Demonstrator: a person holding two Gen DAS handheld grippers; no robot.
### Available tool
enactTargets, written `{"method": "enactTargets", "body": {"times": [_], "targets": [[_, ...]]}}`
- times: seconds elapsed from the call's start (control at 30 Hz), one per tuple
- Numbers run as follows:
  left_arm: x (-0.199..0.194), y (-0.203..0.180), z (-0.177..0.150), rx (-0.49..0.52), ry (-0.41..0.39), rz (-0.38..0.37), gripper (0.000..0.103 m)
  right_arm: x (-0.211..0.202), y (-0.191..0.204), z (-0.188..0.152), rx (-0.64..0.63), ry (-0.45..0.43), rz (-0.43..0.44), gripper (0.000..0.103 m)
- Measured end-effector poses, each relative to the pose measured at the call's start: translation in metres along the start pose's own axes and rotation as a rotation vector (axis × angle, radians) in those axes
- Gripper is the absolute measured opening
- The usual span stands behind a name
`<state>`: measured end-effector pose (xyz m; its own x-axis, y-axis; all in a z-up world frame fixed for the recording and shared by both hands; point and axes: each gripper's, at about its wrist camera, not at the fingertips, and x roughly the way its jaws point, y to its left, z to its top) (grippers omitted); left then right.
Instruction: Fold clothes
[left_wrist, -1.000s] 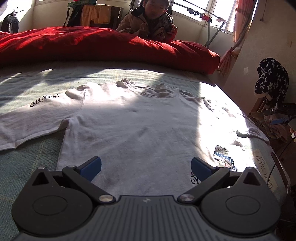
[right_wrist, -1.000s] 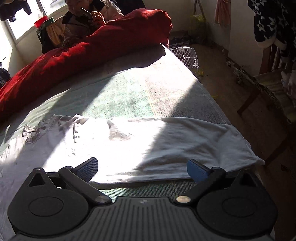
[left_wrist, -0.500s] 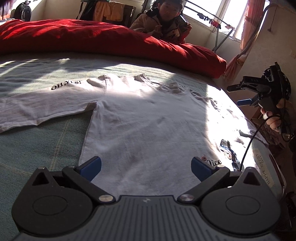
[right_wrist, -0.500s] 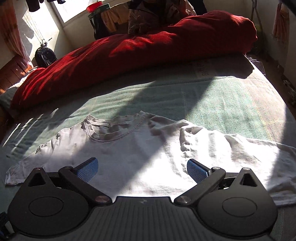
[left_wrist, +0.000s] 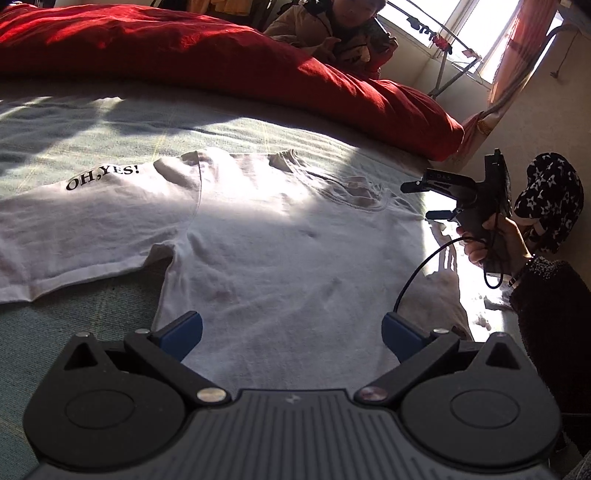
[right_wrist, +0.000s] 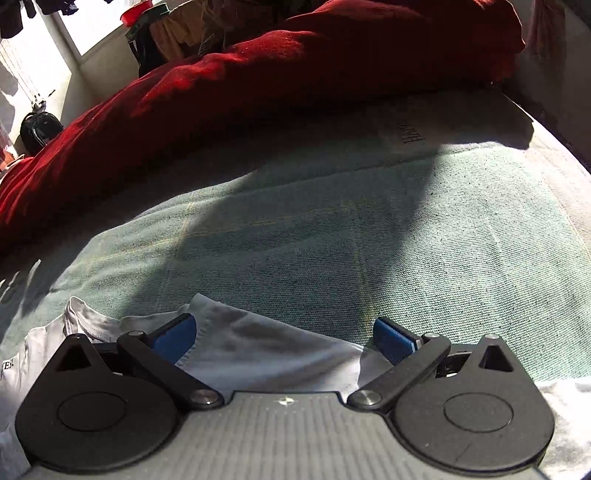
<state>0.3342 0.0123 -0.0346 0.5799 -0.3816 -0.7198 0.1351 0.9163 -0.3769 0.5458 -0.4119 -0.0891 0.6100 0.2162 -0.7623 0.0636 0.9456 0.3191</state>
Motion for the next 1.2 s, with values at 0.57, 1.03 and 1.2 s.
{"method": "enactTargets", "body": {"times": [0.57, 1.03, 1.2], "targets": [[-0.061, -0.031, -0.043, 0.191, -0.108, -0.040, 0.102, -0.140, 0.064, -0.073, -0.141, 0.059, 0.071, 0.103], [-0.074, -0.039, -0.168, 0.233, 0.016, -0.041, 0.102, -0.255, 0.108, -0.301, -0.354, 0.014, -0.021, 0.103], [-0.068, -0.018, -0.190, 0.156, -0.019, -0.076, 0.102, -0.234, 0.100, -0.341, -0.297, 0.033, -0.054, 0.103]]}}
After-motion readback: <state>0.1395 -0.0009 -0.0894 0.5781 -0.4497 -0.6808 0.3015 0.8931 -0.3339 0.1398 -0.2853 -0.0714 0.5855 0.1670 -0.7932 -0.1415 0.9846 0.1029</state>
